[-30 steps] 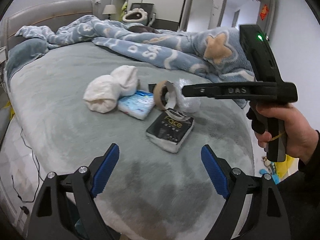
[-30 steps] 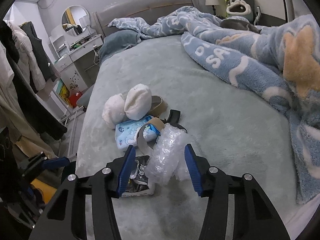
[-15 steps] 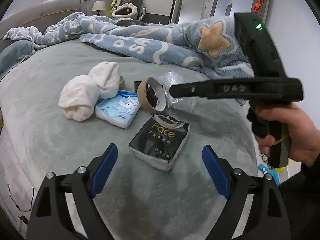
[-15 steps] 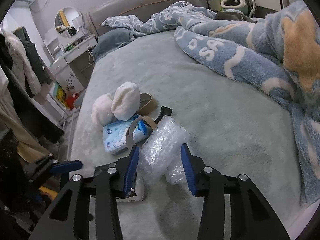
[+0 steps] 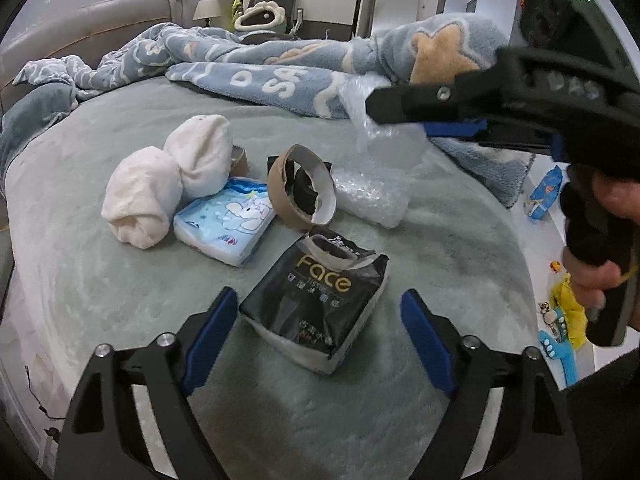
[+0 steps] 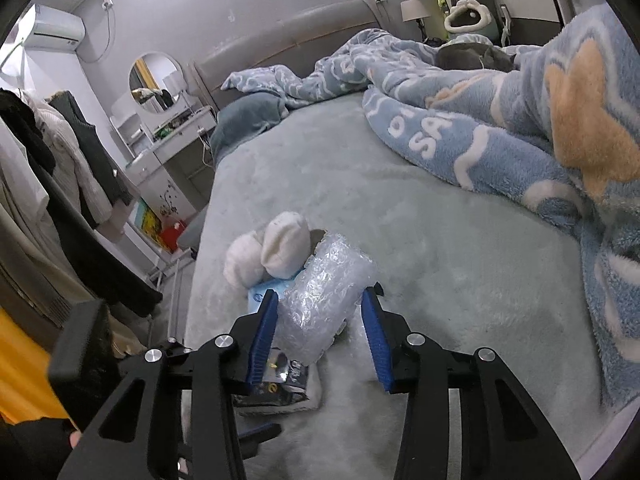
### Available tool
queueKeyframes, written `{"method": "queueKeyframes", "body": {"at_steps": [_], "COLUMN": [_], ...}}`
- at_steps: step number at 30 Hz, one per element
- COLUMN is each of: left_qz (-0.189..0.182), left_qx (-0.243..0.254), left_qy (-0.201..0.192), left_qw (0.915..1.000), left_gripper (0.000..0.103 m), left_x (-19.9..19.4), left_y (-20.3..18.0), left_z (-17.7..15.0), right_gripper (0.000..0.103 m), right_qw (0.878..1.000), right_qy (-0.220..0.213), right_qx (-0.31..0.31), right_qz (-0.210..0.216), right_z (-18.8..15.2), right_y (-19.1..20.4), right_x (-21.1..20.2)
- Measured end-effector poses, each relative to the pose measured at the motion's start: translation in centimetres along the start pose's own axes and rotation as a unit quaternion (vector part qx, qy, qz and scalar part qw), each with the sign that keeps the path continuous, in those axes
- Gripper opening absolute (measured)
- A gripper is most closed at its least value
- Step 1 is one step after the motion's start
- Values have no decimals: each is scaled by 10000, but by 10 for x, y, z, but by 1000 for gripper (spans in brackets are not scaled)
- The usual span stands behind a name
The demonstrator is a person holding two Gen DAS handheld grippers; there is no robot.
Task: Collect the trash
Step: 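Close the left tool on the black 'Face' mask packet, then carry the packet to the bin and open the left tool while the right tool carries the bubble wrap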
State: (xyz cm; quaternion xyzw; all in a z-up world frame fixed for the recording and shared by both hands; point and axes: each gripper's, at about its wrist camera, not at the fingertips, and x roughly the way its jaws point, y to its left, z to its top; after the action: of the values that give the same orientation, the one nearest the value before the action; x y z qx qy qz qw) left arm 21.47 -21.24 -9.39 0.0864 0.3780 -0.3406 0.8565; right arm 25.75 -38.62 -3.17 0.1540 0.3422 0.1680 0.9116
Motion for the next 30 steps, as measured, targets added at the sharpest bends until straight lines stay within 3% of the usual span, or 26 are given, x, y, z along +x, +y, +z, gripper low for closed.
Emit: {"method": "queueKeyframes", "body": {"at_steps": [6,18,30], "left_qz": [-109,44,209], "left_qx": [-31,-99,-309], "left_qy": [64,16,-234], "left_qw": [9999,9999,9990], "left_gripper": [78,66,66], "left_x": [9,1,-37], "left_y": [-5,-5,25], "left_z": [4,-1,-10], "right_gripper": [44,44,44], "right_qw": [9999,9997,9996], "right_qy": [86,89,-199], "right_qx": [26,55,-111], "right_qz": [-59,-206,167], "right_z": [-1,-2,17], "right_y": [1,-2,52], "right_x": [5,12,20]}}
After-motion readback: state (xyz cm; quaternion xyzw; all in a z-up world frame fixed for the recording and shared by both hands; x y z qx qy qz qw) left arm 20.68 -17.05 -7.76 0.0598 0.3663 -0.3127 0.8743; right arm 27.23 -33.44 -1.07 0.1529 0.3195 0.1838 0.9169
